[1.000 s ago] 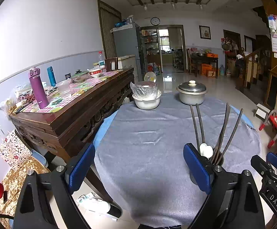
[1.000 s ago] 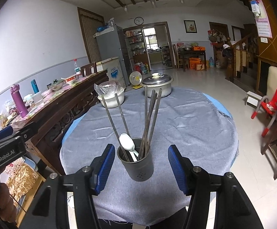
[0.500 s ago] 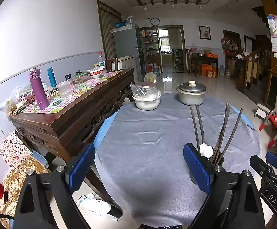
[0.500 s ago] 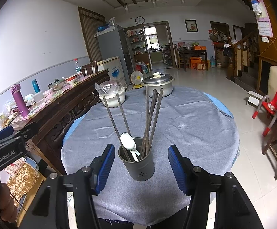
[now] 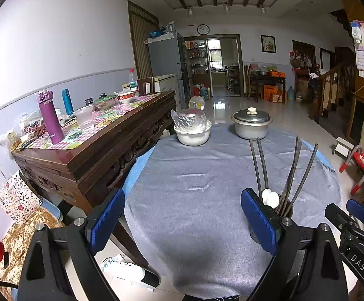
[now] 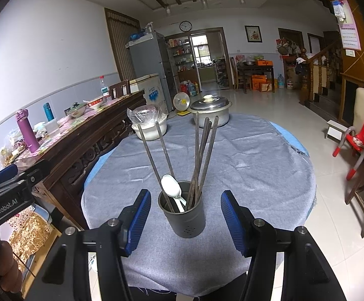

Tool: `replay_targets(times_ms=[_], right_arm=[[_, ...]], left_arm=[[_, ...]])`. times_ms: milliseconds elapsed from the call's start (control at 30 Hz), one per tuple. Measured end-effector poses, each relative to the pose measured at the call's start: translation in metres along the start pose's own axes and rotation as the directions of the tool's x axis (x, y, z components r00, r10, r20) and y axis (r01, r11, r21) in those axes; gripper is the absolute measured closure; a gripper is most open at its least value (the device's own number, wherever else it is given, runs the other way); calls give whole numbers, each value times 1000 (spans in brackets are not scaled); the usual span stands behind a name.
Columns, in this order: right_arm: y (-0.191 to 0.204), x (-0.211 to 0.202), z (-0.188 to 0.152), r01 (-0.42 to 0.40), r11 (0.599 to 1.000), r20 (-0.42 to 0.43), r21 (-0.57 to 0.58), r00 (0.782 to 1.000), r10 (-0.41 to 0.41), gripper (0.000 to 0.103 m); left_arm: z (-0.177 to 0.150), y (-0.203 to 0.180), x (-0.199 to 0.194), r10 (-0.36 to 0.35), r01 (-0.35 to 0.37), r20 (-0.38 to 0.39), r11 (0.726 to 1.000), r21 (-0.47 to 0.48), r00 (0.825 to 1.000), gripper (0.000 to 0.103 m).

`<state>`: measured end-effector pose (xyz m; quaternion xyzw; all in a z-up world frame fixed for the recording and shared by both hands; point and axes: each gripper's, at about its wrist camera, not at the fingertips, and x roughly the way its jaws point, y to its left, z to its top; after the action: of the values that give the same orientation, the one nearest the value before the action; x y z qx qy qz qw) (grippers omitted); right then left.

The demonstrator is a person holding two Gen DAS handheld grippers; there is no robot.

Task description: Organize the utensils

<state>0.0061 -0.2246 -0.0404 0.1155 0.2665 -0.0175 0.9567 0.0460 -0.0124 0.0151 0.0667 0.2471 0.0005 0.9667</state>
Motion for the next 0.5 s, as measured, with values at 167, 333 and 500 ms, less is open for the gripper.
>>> replay_targets(times_ms=[167, 333, 500], right_arm=[[0, 0, 0, -1, 1000, 0, -1, 1000, 1, 41], [1, 0, 0, 0, 1000, -2, -2, 1000, 0, 41], [3, 0, -1, -3, 1000, -8, -7, 1000, 3, 40]], left_arm=[[-1, 0, -1, -2, 2, -2, 1000, 3, 1000, 9], [-3, 2, -2, -8, 8, -4, 1000, 4, 1000, 9], [-5, 2, -1, -13, 13, -7, 1000, 4, 1000, 9]])
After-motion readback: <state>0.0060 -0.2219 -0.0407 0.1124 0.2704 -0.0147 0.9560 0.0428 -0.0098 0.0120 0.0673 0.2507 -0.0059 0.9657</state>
